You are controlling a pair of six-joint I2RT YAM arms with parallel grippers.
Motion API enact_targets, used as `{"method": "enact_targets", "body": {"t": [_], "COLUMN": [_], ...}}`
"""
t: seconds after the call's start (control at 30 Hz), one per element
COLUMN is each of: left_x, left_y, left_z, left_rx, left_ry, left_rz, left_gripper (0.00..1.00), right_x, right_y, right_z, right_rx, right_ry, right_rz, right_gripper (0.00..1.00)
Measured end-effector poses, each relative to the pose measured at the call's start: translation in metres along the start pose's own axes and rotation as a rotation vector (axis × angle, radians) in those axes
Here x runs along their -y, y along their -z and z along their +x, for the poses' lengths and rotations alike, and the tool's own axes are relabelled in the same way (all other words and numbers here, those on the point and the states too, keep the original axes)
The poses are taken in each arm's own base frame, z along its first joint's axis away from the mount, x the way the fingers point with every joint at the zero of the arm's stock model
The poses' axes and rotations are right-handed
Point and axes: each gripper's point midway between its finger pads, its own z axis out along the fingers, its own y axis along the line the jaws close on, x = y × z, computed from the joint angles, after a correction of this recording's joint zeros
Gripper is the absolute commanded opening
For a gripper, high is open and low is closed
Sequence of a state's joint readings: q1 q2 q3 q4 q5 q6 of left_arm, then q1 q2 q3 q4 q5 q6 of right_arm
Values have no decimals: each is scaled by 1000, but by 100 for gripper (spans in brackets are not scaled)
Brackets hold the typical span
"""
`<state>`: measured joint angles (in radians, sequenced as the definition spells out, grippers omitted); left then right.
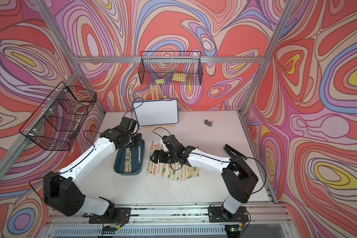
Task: Take the paired disposable chopsticks out of the storage box
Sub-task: Move the storage box to the center of the board.
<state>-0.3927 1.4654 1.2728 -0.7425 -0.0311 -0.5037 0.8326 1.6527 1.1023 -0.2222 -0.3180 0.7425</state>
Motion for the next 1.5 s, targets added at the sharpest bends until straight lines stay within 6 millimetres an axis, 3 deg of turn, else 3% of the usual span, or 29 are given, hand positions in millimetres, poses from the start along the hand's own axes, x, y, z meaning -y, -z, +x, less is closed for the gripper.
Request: {"method": "enact_targets", "body": {"t": [0.17,0.3,0.57,0.97,1.3,1.5], "left_x": [30,34,22,-5,-44,-39], "left_y": [-25,-48,-70,-95,-104,-104], "left_z": [17,33,42,67,87,83], "left_rx": [-73,-138,-174,-231,-279,-267], "left_ry": [-80,-109,-129,-161,-125,-112], "left_rz": [5,-24,-101,-217,-284,-250], "left_gripper": [0,0,0,0,0,0], "right_x": [13,21,28,23,16,17], "right_y": [4,11,13,11,8,7], "right_z": [12,20,27,25,20,21], "right_rx": [-5,-4,-6,-7,-4,-9], "right_ry": [-11,-20,-34,-40,-40,-41], "right_rz": [26,45,62,42,13,12], "right_gripper": [90,90,90,90,90,90]}}
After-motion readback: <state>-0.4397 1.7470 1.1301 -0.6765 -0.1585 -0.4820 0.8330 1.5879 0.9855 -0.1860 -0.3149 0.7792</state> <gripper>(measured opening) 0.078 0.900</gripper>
